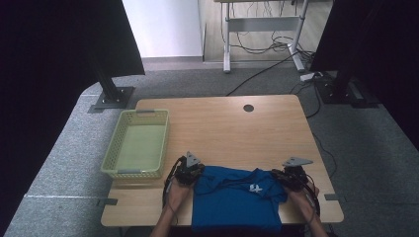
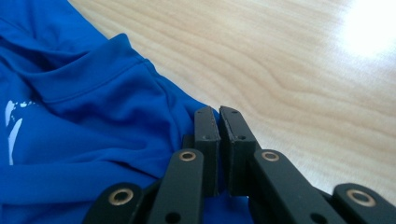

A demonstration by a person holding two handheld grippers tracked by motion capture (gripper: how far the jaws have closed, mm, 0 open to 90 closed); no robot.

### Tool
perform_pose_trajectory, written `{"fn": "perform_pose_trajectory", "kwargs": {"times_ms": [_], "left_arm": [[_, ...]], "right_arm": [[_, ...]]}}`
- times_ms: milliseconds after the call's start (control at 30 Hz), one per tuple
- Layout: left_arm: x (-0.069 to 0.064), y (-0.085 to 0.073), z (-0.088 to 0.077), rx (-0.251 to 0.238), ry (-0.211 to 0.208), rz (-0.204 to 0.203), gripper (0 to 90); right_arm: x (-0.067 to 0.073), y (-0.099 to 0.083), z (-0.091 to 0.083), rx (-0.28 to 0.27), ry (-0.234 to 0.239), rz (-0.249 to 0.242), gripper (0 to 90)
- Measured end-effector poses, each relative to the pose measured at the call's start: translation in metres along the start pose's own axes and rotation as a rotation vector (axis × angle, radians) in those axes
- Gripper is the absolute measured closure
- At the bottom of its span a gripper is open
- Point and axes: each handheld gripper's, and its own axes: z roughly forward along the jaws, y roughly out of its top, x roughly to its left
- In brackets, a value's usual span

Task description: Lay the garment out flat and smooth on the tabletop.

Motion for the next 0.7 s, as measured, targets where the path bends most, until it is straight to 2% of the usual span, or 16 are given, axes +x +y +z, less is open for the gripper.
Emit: {"fn": "perform_pose_trajectory", "kwargs": {"times_ms": [133, 300, 400, 433, 500, 533, 567, 700], "left_arm": [[-0.01, -0.005, -0.01, 0.02, -0.017, 0.033, 86.2], [-0.021, -0.016, -0.022, 0.021, -0.06, 0.038, 86.1], [-0.023, -0.015, -0.025, 0.024, -0.028, 0.071, 86.1], [-0.021, -0.013, -0.026, 0.01, -0.015, 0.066, 86.7], [-0.012, -0.007, -0.027, -0.028, -0.028, 0.015, 87.1], [-0.012, -0.007, -0.027, -0.028, -0.028, 0.015, 87.1], [-0.003, 0.0, -0.027, -0.062, -0.036, -0.031, 87.1], [0.011, 0.008, -0.018, -0.058, -0.015, -0.069, 87.0]], "right_arm": [[0.006, -0.006, -0.007, 0.008, 0.012, -0.02, 85.3], [0.013, -0.016, -0.017, 0.012, 0.033, -0.024, 85.3], [0.016, -0.017, -0.02, 0.017, 0.029, -0.037, 85.1], [0.016, -0.016, -0.02, 0.013, 0.019, -0.045, 85.1], [0.014, -0.013, -0.02, -0.014, 0.005, -0.035, 85.1], [0.012, -0.01, -0.02, -0.027, 0.001, -0.027, 85.2], [0.008, -0.006, -0.019, -0.041, -0.009, -0.019, 85.2], [-0.003, 0.004, -0.012, -0.043, -0.03, -0.001, 85.2]]}}
